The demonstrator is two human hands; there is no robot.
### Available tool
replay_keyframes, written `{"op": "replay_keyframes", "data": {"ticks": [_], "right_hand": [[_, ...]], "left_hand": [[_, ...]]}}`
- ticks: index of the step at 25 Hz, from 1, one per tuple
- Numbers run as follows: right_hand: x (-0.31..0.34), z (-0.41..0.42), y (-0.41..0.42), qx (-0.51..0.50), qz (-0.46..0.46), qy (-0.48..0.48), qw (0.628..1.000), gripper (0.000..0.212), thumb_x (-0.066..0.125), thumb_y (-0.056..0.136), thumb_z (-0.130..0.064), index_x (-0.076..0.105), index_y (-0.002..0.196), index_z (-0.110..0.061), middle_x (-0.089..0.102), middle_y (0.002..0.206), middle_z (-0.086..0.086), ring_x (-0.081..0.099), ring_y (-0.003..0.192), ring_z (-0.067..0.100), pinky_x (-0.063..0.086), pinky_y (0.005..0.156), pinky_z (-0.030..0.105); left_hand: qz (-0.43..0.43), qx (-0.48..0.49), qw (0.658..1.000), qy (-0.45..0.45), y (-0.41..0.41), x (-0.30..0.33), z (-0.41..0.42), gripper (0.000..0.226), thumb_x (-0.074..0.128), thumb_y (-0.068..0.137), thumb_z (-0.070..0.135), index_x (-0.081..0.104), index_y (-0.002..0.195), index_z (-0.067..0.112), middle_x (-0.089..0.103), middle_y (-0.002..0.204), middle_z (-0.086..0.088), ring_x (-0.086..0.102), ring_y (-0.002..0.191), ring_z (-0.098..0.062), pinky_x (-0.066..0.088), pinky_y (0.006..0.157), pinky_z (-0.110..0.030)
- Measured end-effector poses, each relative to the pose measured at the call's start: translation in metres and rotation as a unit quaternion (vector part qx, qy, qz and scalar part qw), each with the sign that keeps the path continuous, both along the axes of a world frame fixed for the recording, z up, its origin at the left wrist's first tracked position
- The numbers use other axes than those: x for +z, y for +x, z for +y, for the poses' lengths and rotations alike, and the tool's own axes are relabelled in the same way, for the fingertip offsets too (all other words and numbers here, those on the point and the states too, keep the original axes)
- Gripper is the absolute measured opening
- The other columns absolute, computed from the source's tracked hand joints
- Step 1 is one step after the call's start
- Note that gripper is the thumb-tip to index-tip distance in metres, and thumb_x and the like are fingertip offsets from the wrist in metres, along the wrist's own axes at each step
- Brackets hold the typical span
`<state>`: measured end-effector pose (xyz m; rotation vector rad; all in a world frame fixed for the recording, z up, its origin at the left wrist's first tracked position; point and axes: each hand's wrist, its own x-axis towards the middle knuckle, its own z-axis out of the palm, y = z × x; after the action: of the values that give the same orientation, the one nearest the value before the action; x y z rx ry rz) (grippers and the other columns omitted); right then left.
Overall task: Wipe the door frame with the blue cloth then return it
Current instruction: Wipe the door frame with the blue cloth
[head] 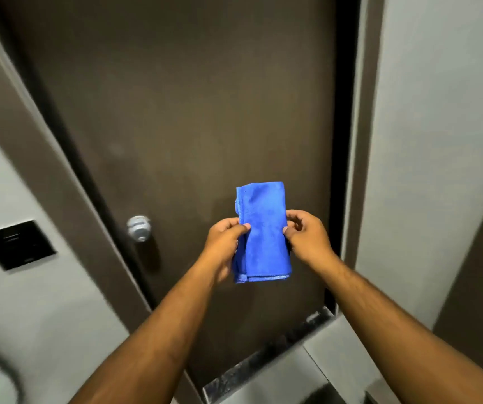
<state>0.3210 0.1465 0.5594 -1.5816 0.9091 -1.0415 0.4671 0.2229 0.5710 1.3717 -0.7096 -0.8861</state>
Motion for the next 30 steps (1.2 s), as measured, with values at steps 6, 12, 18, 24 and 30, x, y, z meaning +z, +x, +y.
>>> {"op": "replay_keyframes", "data": {"ticks": [6,12,18,24,30], "right_hand": [[0.084,0.088,0.128,0.074,-0.08,-0.083,0.991,0.038,0.045,0.084,0.007,0.059,0.112,-0.014,0.069,0.089,0.014,0.06,0.077,0.017,0.054,0.077,0.039],[0.167,0.139,0.224,0.119,-0.111,-0.27,0.949,0.053,0.045,0.079,0.007,0.051,0.123,-0.023,0.065,0.104,0.005,0.059,0.088,0.018,0.049,0.08,0.031],[0.239,0.135,0.308,0.115,-0.113,-0.434,0.886,0.05,0.049,0.081,0.002,0.057,0.127,-0.016,0.054,0.098,0.004,0.052,0.082,0.017,0.038,0.074,0.016],[0.245,0.122,0.375,-0.069,0.038,-0.568,0.82,0.038,0.064,0.078,-0.018,0.066,0.114,-0.008,0.062,0.099,0.017,0.059,0.08,0.038,0.051,0.061,0.045],[0.234,0.144,0.403,-0.126,0.175,-0.605,0.766,0.066,0.021,0.094,-0.04,0.045,0.132,0.01,0.039,0.145,0.029,0.034,0.135,0.045,0.023,0.112,0.06]], "left_hand": [[-0.08,0.138,0.984,-0.077,0.106,0.083,0.108,0.011,0.061,0.086,0.018,0.066,0.089,0.009,0.069,0.076,-0.003,0.061,0.059,-0.012,0.05,0.054,-0.024],[-0.159,0.269,0.937,-0.158,0.184,0.156,0.165,0.018,0.062,0.084,0.026,0.067,0.087,0.009,0.073,0.086,-0.013,0.065,0.073,-0.019,0.055,0.071,-0.038],[-0.262,0.402,0.856,-0.192,0.248,0.22,0.169,0.021,0.061,0.084,0.032,0.063,0.075,0.013,0.071,0.074,-0.007,0.061,0.066,-0.019,0.052,0.065,-0.038],[-0.393,0.496,0.766,-0.116,0.312,0.233,0.147,0.013,0.066,0.08,0.034,0.06,0.075,0.025,0.067,0.076,0.007,0.063,0.071,-0.015,0.044,0.06,-0.018],[-0.51,0.586,0.619,-0.119,0.354,0.227,0.172,0.052,0.044,0.083,0.062,0.06,0.114,0.023,0.061,0.112,-0.002,0.058,0.103,-0.023,0.046,0.086,-0.034]]}}
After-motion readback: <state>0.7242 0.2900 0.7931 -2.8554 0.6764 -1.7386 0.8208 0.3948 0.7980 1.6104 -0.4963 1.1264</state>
